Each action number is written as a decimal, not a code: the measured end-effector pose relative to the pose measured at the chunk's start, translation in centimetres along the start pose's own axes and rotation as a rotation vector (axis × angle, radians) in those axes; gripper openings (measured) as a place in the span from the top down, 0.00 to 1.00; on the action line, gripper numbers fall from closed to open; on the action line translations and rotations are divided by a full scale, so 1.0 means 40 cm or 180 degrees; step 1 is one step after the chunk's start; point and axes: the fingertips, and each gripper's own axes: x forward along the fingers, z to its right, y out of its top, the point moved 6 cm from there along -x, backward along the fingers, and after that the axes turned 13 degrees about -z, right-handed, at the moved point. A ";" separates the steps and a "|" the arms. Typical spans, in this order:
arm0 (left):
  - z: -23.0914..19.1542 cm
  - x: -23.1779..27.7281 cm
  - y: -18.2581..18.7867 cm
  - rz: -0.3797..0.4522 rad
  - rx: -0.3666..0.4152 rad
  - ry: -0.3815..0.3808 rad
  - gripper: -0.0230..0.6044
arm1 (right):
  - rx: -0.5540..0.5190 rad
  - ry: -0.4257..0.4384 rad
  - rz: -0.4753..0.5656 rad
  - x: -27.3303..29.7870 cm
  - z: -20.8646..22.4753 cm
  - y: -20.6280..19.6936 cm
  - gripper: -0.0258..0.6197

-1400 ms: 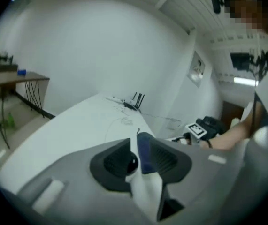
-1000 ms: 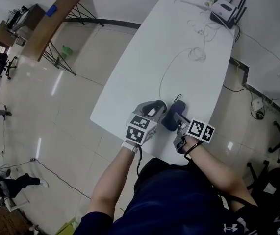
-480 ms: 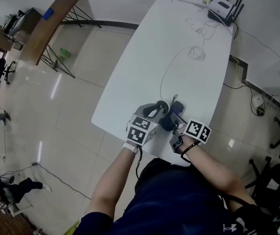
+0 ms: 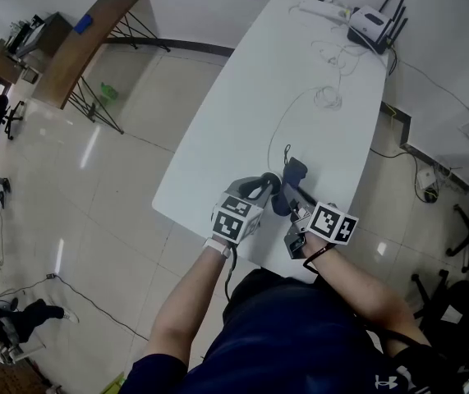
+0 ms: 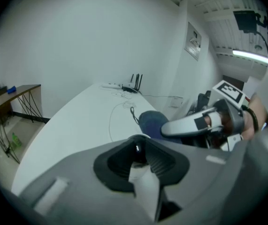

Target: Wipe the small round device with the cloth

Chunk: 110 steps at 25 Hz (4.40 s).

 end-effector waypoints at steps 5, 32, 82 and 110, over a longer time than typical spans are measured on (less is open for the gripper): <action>0.008 -0.006 0.002 0.0003 -0.0051 -0.0033 0.85 | -0.0736 -0.0083 -0.0165 0.008 -0.055 -0.006 0.86; 0.059 -0.026 -0.004 0.0039 -0.0590 -0.0053 0.86 | -0.0455 0.0161 -0.1170 0.061 0.186 0.051 0.86; 0.086 -0.021 -0.013 0.0062 -0.0745 0.0198 0.86 | -0.1392 0.0829 -0.2108 0.140 0.114 0.186 0.86; 0.083 0.006 -0.041 -0.0035 -0.0703 0.0311 0.87 | -0.2900 0.0930 -0.2609 0.112 -0.083 0.133 0.86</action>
